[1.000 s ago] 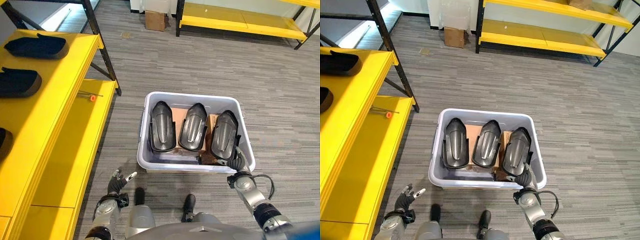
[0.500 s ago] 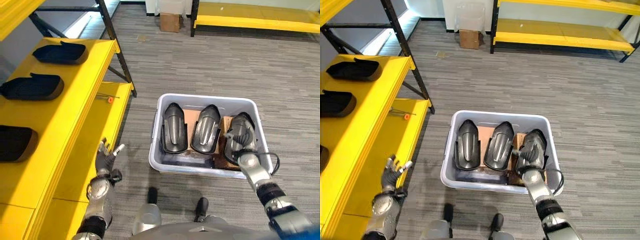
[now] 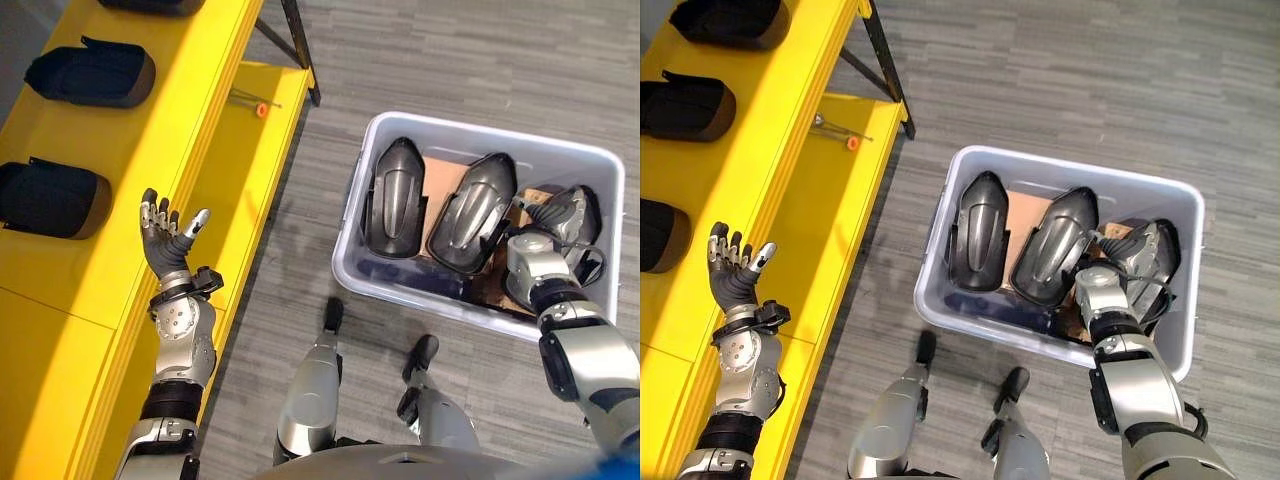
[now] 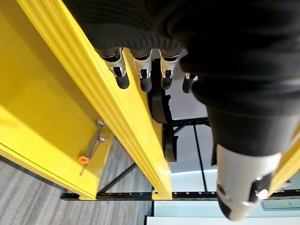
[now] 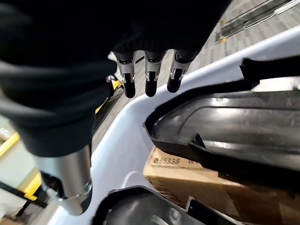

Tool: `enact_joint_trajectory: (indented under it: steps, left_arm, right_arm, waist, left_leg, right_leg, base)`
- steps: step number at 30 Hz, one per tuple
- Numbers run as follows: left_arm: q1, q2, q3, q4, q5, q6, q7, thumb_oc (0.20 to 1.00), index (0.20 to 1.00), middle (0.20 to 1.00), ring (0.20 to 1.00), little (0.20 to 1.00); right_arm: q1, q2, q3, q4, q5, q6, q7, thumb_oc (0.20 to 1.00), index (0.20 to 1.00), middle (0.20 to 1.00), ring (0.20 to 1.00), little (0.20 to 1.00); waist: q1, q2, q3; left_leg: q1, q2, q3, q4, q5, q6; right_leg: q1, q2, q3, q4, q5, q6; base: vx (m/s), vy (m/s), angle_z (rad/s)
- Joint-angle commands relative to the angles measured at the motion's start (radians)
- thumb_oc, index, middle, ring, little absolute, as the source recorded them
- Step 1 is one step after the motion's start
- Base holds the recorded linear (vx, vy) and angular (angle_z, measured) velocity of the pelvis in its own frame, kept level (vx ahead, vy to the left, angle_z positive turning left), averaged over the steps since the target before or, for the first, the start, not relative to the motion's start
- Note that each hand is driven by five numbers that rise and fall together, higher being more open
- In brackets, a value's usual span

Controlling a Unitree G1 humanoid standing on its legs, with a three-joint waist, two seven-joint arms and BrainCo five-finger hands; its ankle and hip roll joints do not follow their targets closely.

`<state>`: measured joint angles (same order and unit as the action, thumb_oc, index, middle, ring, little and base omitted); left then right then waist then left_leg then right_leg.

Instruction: Move parts from the plastic box to the shelf.

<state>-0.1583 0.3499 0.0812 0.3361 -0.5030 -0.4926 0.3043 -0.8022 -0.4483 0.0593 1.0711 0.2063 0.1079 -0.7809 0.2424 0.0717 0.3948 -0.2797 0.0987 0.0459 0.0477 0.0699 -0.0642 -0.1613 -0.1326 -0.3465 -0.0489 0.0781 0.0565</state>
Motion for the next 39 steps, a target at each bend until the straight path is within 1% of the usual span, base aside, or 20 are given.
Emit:
enact_joint_trajectory:
  steps: [1,3,5,11,16,17,19,20,21,23,30,35,36,39]
  left_arm:
    - [-0.008,0.040,0.008,-0.063,-0.029,-0.089,-0.025,1.000,1.000,1.000,1.000,1.000]
    - [-0.024,0.044,0.003,-0.063,-0.042,-0.083,-0.041,1.000,1.000,1.000,1.000,1.000]
    - [-0.030,0.039,-0.003,-0.058,-0.054,-0.091,-0.055,1.000,1.000,1.000,1.000,1.000]
    - [-0.040,0.032,-0.013,-0.059,-0.067,-0.086,-0.071,1.000,1.000,1.000,1.000,1.000]
    - [-0.036,0.014,-0.026,-0.039,-0.081,-0.090,-0.105,1.000,1.000,1.000,1.000,1.000]
    - [-0.036,0.007,-0.026,-0.038,-0.082,-0.088,-0.114,1.000,1.000,1.000,1.000,1.000]
    - [-0.028,0.002,-0.024,-0.043,-0.083,-0.086,-0.121,1.000,1.000,1.000,1.000,1.000]
    - [-0.024,0.001,-0.027,-0.049,-0.084,-0.086,-0.118,1.000,1.000,1.000,1.000,1.000]
    - [-0.020,-0.006,-0.030,-0.053,-0.077,-0.084,-0.118,1.000,1.000,1.000,1.000,1.000]
    - [-0.021,-0.008,-0.034,-0.057,-0.079,-0.077,-0.122,1.000,1.000,1.000,1.000,1.000]
    - [-0.018,-0.021,-0.070,-0.078,-0.064,-0.068,-0.116,1.000,1.000,1.000,1.000,1.000]
    - [-0.017,-0.023,-0.085,-0.081,-0.065,-0.066,-0.111,1.000,1.000,1.000,1.000,1.000]
    - [-0.019,-0.027,-0.092,-0.080,-0.069,-0.065,-0.115,1.000,1.000,1.000,1.000,1.000]
    - [-0.016,-0.032,-0.113,-0.083,-0.068,-0.069,-0.133,1.000,1.000,1.000,1.000,1.000]
  right_arm:
    - [-0.007,-0.038,0.056,0.014,0.027,-0.021,-0.043,1.000,1.000,1.000,1.000,1.000]
    - [-0.038,-0.046,0.075,0.056,0.061,-0.035,-0.034,1.000,1.000,1.000,1.000,1.000]
    - [-0.064,-0.049,0.090,0.072,0.073,-0.036,-0.015,1.000,1.000,1.000,1.000,1.000]
    - [-0.096,-0.052,0.116,0.087,0.116,-0.045,0.028,1.000,1.000,1.000,1.000,1.000]
    - [-0.109,-0.047,0.127,0.085,0.113,-0.089,0.118,1.000,1.000,1.000,1.000,1.000]
    - [-0.107,-0.040,0.130,0.072,0.117,-0.110,0.152,1.000,1.000,1.000,1.000,1.000]
    - [-0.095,-0.019,0.130,0.019,0.108,-0.120,0.200,1.000,1.000,1.000,1.000,1.000]
    - [-0.087,-0.010,0.131,-0.001,0.088,-0.119,0.201,1.000,1.000,1.000,1.000,1.000]
    - [-0.076,0.001,0.131,-0.023,0.067,-0.123,0.196,1.000,1.000,1.000,1.000,1.000]
    - [-0.079,0.006,0.134,-0.042,0.019,-0.109,0.171,1.000,1.000,1.000,1.000,1.000]
    - [-0.087,-0.006,0.167,-0.096,-0.142,-0.083,0.017,1.000,1.000,1.000,1.000,1.000]
    - [-0.085,-0.013,0.174,-0.112,-0.171,-0.068,-0.038,1.000,1.000,1.000,1.000,1.000]
    - [-0.088,-0.016,0.176,-0.116,-0.198,-0.052,-0.081,1.000,1.000,1.000,1.000,1.000]
    - [-0.084,-0.027,0.176,-0.119,-0.242,-0.038,-0.179,1.000,1.000,1.000,1.000,1.000]
  waist:
    - [0.011,-0.003,-0.055]
    - [0.013,0.007,-0.035]
    - [0.011,0.014,-0.017]
    - [0.006,0.026,0.014]
    - [-0.004,0.038,0.032]
    - [-0.008,0.039,0.036]
    - [-0.019,0.041,0.044]
    - [-0.023,0.042,0.046]
    - [-0.027,0.042,0.048]
    - [-0.032,0.043,0.051]
    - [-0.047,0.049,0.058]
    - [-0.053,0.052,0.060]
    - [-0.056,0.054,0.062]
    - [-0.060,0.058,0.064]
  left_leg:
    - [-0.110,-0.052,-0.006,0.059,0.003,0.030]
    - [-0.142,-0.054,-0.004,0.077,0.002,0.030]
    - [-0.165,-0.054,-0.003,0.091,0.002,0.028]
    - [-0.201,-0.055,-0.001,0.114,0.003,0.026]
    - [-0.215,-0.057,0.005,0.127,0.002,0.027]
    - [-0.216,-0.057,0.010,0.130,0.001,0.027]
    - [-0.216,-0.057,0.016,0.135,0.000,0.026]
    - [-0.216,-0.056,0.019,0.137,0.000,0.025]
    - [-0.216,-0.056,0.021,0.139,-0.001,0.025]
    - [-0.216,-0.054,0.025,0.141,0.000,0.025]
    - [-0.212,-0.050,0.038,0.127,0.005,0.020]
    - [-0.208,-0.048,0.039,0.125,0.007,0.018]
    - [-0.203,-0.047,0.042,0.120,0.008,0.017]
    - [-0.195,-0.046,0.045,0.117,0.007,0.017]
  right_leg:
    - [-0.060,-0.067,-0.002,0.218,-0.153,0.010]
    - [-0.094,-0.076,-0.004,0.245,-0.160,0.007]
    - [-0.121,-0.081,0.000,0.267,-0.165,0.005]
    - [-0.169,-0.094,0.006,0.305,-0.169,0.003]
    - [-0.198,-0.101,0.017,0.329,-0.171,0.001]
    - [-0.203,-0.103,0.020,0.333,-0.171,0.000]
    - [-0.214,-0.104,0.030,0.343,-0.170,-0.001]
    - [-0.219,-0.105,0.034,0.348,-0.170,-0.001]
    - [-0.223,-0.106,0.038,0.352,-0.171,-0.001]
    - [-0.229,-0.106,0.042,0.357,-0.169,-0.001]
    - [-0.235,-0.103,0.050,0.345,-0.159,0.001]
    - [-0.235,-0.101,0.054,0.342,-0.156,0.001]
    - [-0.234,-0.101,0.056,0.341,-0.154,0.001]
    - [-0.230,-0.100,0.057,0.339,-0.152,0.002]
  base:
    - [-0.01,-0.011,0.03]
    - [-0.02,-0.029,-0.03]
    - [0.00,0.000,0.00]
    - [-0.01,-0.002,-0.01]
    - [0.00,0.007,-0.02]
    - [-0.01,0.020,-0.04]
    - [0.00,0.000,0.00]
    - [0.01,0.029,-0.05]
    - [0.00,0.025,-0.17]
    - [0.00,0.021,-0.15]
    - [0.00,0.000,0.00]
    - [0.00,0.000,0.00]
    - [0.00,0.000,0.00]
    - [0.00,0.000,0.00]
